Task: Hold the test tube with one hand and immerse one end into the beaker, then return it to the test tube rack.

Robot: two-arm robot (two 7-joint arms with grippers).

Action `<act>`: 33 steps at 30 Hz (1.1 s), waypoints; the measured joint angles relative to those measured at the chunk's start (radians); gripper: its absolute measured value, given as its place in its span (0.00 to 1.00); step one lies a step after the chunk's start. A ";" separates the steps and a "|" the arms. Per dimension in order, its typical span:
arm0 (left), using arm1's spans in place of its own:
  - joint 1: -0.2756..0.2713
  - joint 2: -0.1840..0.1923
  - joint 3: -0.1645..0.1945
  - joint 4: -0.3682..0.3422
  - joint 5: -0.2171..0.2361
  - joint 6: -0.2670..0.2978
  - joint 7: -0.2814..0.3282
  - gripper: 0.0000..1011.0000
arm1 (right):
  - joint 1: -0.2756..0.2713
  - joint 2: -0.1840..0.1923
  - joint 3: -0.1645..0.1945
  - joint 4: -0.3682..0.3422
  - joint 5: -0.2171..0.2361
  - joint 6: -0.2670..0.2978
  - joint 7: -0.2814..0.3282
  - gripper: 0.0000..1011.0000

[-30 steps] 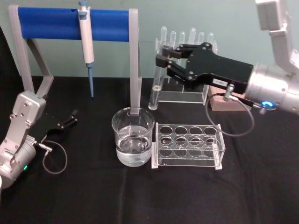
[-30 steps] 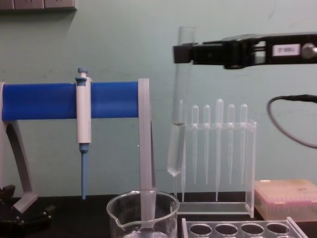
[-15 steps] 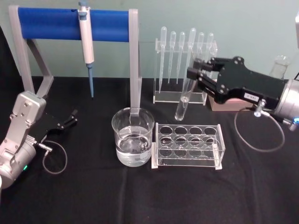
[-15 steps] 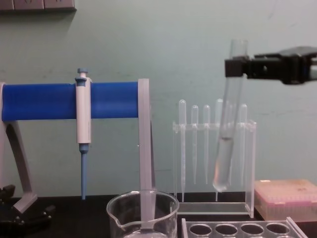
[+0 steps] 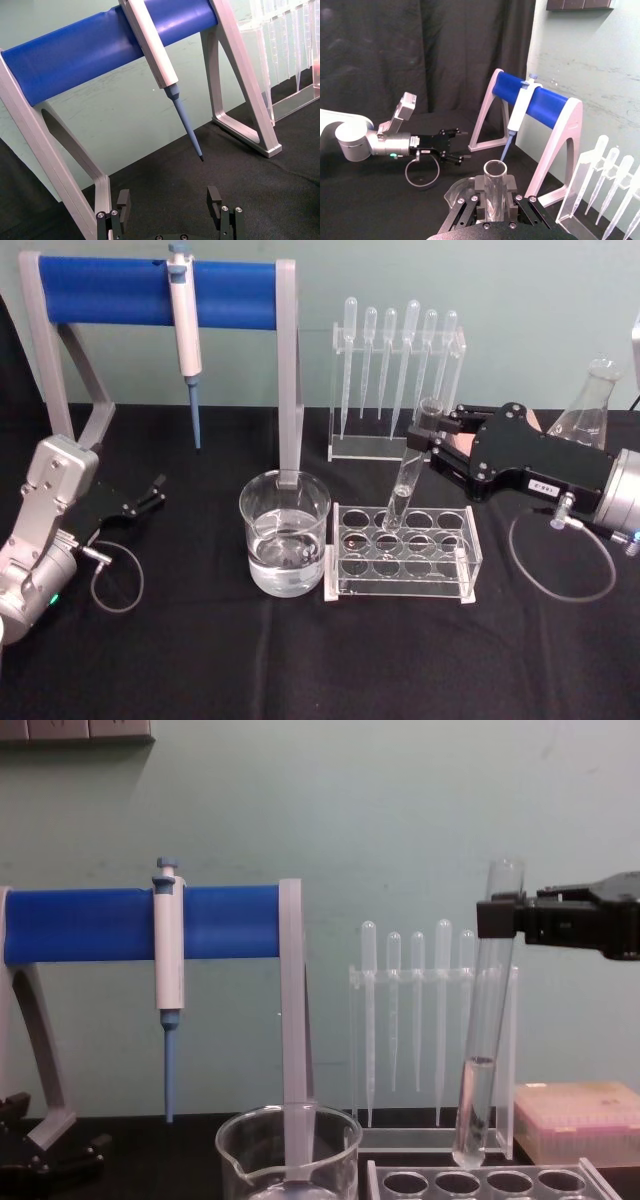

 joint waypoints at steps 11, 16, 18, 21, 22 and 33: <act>0.000 0.000 0.000 0.000 0.000 0.000 0.000 0.99 | -0.030 0.005 -0.003 0.008 -0.019 -0.018 0.013 0.24; 0.000 0.000 0.000 0.000 0.000 0.000 0.000 0.99 | -0.041 0.005 -0.005 0.019 -0.028 -0.025 0.018 0.24; 0.000 0.000 0.000 0.000 0.000 0.000 0.000 0.99 | -0.043 0.001 -0.006 0.025 -0.032 -0.029 0.020 0.24; 0.000 0.000 0.000 0.000 0.000 0.000 0.000 0.99 | -0.044 -0.004 -0.007 0.033 -0.037 -0.033 0.023 0.24; 0.000 0.000 0.000 0.000 0.000 0.000 0.000 0.99 | -0.044 -0.005 -0.007 0.035 -0.039 -0.035 0.024 0.24; 0.000 0.000 0.000 0.000 0.000 0.000 0.000 0.99 | -0.042 -0.036 -0.009 0.074 -0.053 -0.048 0.024 0.24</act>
